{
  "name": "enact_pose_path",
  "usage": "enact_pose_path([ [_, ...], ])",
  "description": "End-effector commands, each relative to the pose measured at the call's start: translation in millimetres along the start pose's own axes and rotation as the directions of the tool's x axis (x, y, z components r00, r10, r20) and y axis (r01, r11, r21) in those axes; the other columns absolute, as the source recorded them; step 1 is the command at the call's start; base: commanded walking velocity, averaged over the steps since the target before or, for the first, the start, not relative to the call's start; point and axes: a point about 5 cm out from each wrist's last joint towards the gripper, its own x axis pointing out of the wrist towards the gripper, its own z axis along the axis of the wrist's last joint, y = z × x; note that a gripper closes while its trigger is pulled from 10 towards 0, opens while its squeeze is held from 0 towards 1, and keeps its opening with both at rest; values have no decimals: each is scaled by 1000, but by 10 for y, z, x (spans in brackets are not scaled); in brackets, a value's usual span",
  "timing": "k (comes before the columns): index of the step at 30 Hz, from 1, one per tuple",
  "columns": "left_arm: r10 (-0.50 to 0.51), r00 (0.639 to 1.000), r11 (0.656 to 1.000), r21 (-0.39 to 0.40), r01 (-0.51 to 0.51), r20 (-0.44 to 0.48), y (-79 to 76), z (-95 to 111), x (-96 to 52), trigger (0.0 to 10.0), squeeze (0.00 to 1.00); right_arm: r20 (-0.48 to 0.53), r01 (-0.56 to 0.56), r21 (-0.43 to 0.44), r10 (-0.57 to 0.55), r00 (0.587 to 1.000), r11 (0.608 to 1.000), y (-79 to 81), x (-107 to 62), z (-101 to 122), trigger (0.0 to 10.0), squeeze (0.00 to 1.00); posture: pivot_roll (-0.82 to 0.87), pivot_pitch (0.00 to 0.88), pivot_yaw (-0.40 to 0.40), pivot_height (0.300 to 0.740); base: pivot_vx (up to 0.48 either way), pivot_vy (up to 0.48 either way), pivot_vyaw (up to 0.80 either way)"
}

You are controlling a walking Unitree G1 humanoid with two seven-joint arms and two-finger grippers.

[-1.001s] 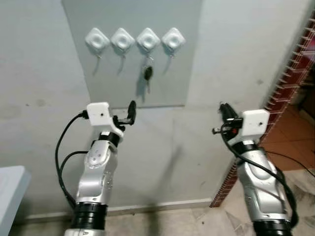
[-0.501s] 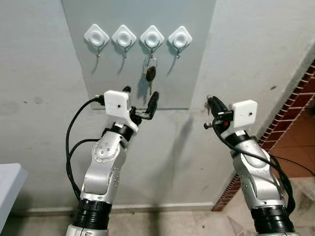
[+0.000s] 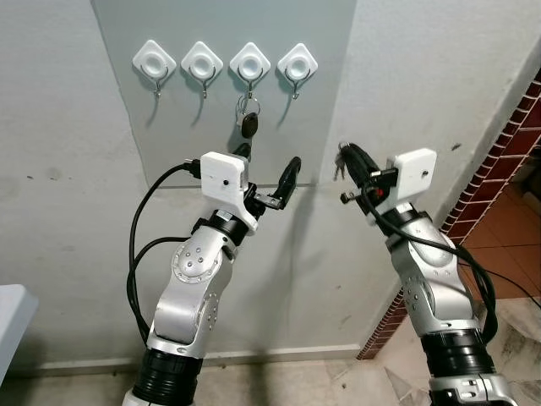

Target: Hang keys on a hook

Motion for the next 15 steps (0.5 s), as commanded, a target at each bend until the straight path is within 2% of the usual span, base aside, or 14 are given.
enact_pose_path([
  [1,-14,1000,1000,3,14,7,-24,38,-8,10000,0,39,-7,13,7,999,1000,-27,59,81,10000,0,-50,0,-43,740,0,0,0],
  [4,-16,1000,1000,3,16,8,-22,50,-19,10000,0,76,-29,47,26,997,998,-25,123,150,10000,0,-48,0,-45,740,0,0,0],
  [15,3,1000,1000,8,-3,21,38,114,-41,10000,0,141,-110,91,97,985,990,46,258,292,10000,0,-42,0,-48,740,0,0,0],
])
